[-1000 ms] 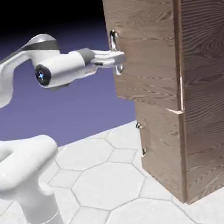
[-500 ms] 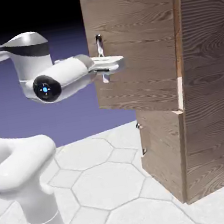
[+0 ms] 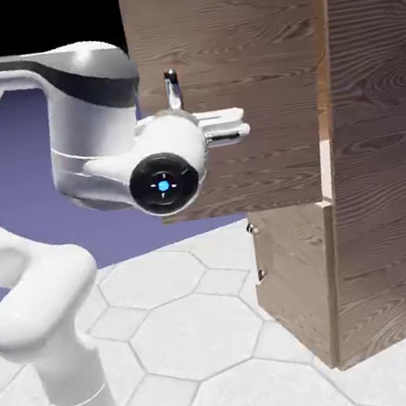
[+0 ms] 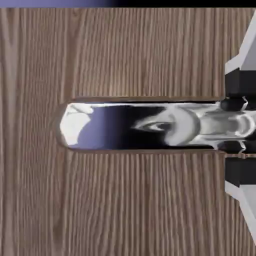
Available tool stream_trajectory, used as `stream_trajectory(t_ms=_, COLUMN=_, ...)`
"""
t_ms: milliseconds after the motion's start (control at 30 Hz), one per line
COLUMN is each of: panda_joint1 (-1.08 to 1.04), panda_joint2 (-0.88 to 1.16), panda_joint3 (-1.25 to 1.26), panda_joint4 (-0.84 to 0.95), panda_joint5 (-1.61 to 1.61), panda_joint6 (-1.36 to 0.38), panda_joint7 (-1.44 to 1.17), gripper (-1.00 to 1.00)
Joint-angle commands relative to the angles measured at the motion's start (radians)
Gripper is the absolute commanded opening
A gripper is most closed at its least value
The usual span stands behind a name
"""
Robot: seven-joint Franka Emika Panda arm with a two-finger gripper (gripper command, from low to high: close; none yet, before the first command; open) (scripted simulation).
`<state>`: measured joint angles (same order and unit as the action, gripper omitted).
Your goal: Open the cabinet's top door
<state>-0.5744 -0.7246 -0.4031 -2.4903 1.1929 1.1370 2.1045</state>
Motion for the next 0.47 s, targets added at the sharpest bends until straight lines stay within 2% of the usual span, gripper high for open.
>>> stream_trajectory(t_ms=0, panda_joint1=0.016, panda_joint2=0.036, panda_joint3=-0.022, panda_joint4=0.031, panda_joint5=-0.018, panda_joint6=-0.036, panda_joint7=-0.015, gripper=-1.00)
stream_trajectory(t_ms=367, panda_joint1=0.165, panda_joint2=0.405, panda_joint3=-0.213, panda_joint4=0.369, panda_joint5=-0.137, panda_joint6=-0.400, panda_joint7=-0.175, gripper=-1.00)
stream_trajectory(t_ms=400, panda_joint1=0.165, panda_joint2=0.405, panda_joint3=-0.213, panda_joint4=0.369, panda_joint5=-0.137, panda_joint6=-0.400, panda_joint7=-0.175, gripper=1.00)
stream_trajectory(t_ms=433, panda_joint1=0.165, panda_joint2=0.405, panda_joint3=-0.213, panda_joint4=0.369, panda_joint5=-0.137, panda_joint6=-0.400, panda_joint7=-0.175, gripper=1.00)
